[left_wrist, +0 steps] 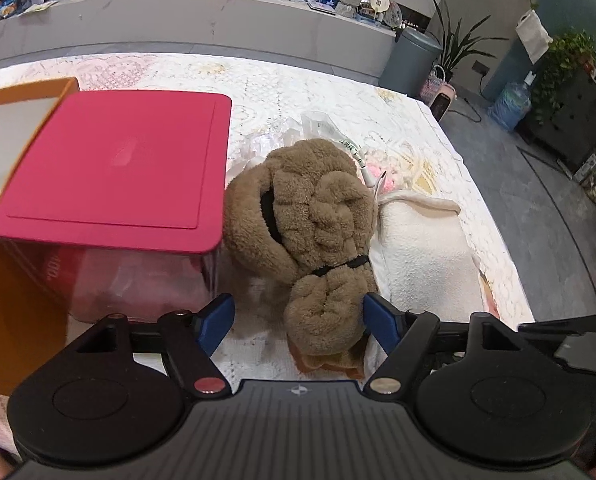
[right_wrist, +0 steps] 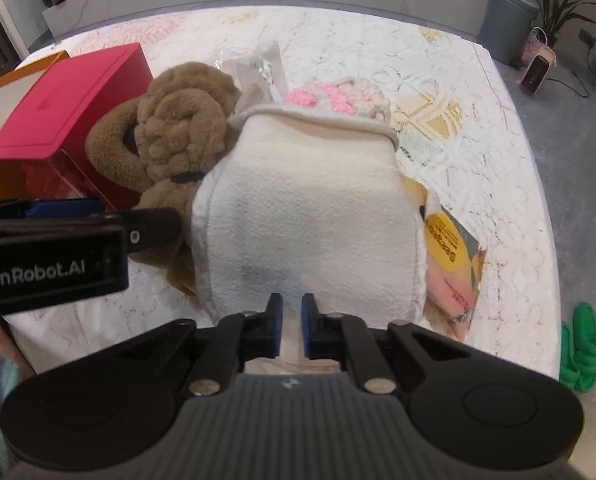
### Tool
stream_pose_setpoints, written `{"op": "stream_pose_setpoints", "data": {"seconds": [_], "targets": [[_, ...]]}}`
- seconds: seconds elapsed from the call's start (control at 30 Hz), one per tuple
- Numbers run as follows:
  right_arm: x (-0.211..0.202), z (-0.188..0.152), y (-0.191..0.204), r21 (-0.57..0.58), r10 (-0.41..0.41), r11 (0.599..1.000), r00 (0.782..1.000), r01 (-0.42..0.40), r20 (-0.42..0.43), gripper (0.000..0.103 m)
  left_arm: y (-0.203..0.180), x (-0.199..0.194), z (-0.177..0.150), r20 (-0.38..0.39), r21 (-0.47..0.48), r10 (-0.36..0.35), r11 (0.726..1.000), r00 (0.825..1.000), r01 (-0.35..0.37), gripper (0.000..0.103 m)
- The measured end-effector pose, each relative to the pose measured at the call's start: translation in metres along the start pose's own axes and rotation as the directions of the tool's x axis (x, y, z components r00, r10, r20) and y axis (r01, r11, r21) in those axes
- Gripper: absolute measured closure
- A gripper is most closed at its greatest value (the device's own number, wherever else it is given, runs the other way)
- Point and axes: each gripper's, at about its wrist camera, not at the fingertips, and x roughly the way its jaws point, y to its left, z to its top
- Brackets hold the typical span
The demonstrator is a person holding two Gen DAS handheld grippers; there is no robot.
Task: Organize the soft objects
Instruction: 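Grasp the brown plush dog with the left tool while the right tool grasps the cream mitt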
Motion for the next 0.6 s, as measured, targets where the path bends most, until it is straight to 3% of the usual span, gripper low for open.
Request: {"op": "stream_pose_setpoints", "data": {"seconds": [0.03, 0.1, 0.13, 0.17, 0.27, 0.33, 0.4, 0.5, 0.53, 0.57, 0.6], "targets": [[-0.002, 0.0, -0.002, -0.004, 0.002, 1.0, 1.0, -0.002, 0.005, 0.091, 0.0, 0.001, 0.0, 0.002, -0.007, -0.003, 1.0, 1.0, 0.003, 0.016], [-0.011, 0.0, -0.003, -0.016, -0.013, 1.0, 1.0, 0.013, 0.023, 0.056, 0.0, 0.004, 0.001, 0.0, -0.019, -0.002, 1.0, 1.0, 0.002, 0.015], [-0.015, 0.0, -0.004, -0.027, -0.034, 0.999, 0.999, 0.035, 0.034, 0.028, -0.001, 0.006, 0.001, -0.001, -0.023, 0.0, 1.0, 1.0, 0.0, 0.015], [-0.018, 0.001, -0.004, -0.038, -0.053, 0.998, 0.997, 0.055, 0.053, 0.02, -0.001, 0.007, 0.001, 0.0, -0.027, -0.001, 1.0, 1.0, 0.001, 0.015], [-0.019, 0.003, -0.009, -0.062, -0.111, 0.991, 0.991, 0.116, 0.074, 0.018, -0.001, 0.01, 0.001, 0.005, -0.03, -0.009, 0.999, 1.0, 0.009, 0.016], [-0.012, 0.005, -0.017, -0.036, -0.089, 0.995, 0.995, 0.091, 0.055, 0.015, 0.0, 0.011, -0.001, 0.006, -0.029, -0.03, 0.999, 1.0, 0.03, 0.028], [-0.001, 0.007, -0.023, -0.01, -0.049, 0.999, 0.998, 0.05, 0.031, 0.012, 0.001, 0.007, -0.003, 0.013, -0.022, -0.072, 0.997, 0.997, 0.072, 0.057], [0.013, 0.007, -0.025, 0.016, -0.027, 1.0, 0.999, 0.027, 0.027, 0.013, -0.004, -0.003, -0.005, 0.032, 0.011, -0.072, 0.997, 0.997, 0.072, 0.068], [0.014, 0.007, -0.023, 0.021, -0.029, 0.999, 0.999, 0.028, 0.039, 0.019, -0.005, -0.005, -0.005, 0.04, 0.026, -0.065, 0.998, 0.997, 0.064, 0.069], [0.013, 0.007, -0.022, 0.023, -0.032, 0.999, 0.998, 0.031, 0.053, 0.036, -0.007, -0.006, -0.004, 0.043, 0.035, -0.062, 0.998, 0.997, 0.06, 0.07], [0.011, 0.006, -0.021, 0.024, -0.047, 0.999, 0.997, 0.046, 0.06, 0.046, -0.006, -0.007, -0.004, 0.044, 0.036, -0.062, 0.998, 0.997, 0.06, 0.072]]}}
